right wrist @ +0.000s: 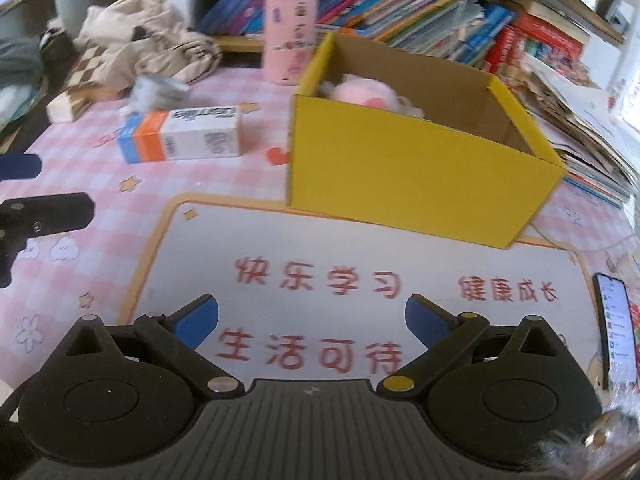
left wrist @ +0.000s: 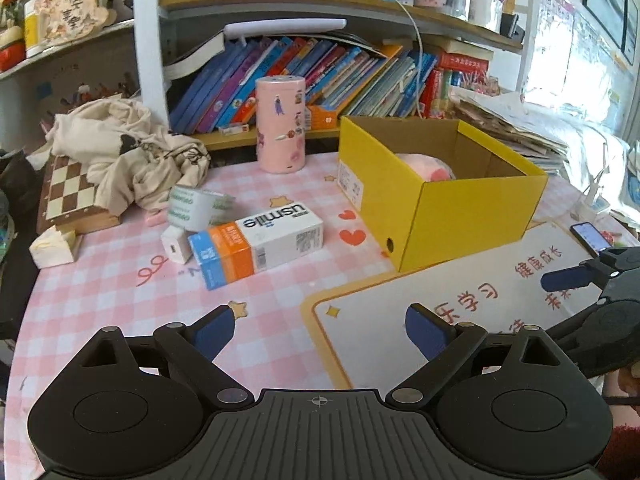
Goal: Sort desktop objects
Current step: 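Withdraw both open tools up and away from the yellow box, then move both open tools toward the tape roll and milk carton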
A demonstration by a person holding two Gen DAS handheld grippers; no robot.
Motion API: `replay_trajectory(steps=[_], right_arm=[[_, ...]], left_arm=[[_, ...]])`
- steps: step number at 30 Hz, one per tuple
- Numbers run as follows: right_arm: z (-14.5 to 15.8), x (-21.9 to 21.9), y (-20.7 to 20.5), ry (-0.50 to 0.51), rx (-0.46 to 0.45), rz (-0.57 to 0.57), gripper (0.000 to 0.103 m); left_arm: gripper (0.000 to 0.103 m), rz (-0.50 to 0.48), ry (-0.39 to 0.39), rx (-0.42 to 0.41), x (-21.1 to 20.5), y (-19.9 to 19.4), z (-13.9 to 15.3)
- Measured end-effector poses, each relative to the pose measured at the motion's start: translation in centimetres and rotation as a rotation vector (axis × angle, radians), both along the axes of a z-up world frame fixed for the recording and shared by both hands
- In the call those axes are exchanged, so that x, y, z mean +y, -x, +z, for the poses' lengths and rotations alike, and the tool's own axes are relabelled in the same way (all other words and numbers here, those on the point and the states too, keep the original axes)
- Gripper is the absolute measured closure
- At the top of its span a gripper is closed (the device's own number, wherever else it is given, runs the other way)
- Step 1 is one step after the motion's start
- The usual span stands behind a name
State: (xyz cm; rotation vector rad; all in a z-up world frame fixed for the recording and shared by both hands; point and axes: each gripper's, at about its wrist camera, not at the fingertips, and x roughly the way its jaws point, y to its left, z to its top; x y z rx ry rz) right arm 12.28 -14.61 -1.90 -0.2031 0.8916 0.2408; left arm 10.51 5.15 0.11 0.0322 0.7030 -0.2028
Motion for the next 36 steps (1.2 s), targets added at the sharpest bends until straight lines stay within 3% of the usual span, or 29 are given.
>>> replay_trajectory(steps=[15, 36], right_arm=[[-0.2, 6.6, 1.8, 0.098, -0.014, 0.216, 0.002], [-0.4, 9.1, 2.3, 0.114, -0.023, 0.237, 0.002]], left_arm=[[0.008, 0.101, 0.036, 0.005, 4.2, 1.6, -0.3], [0.008, 0.111, 0.038, 0.002, 6.4, 2.2, -0.4]])
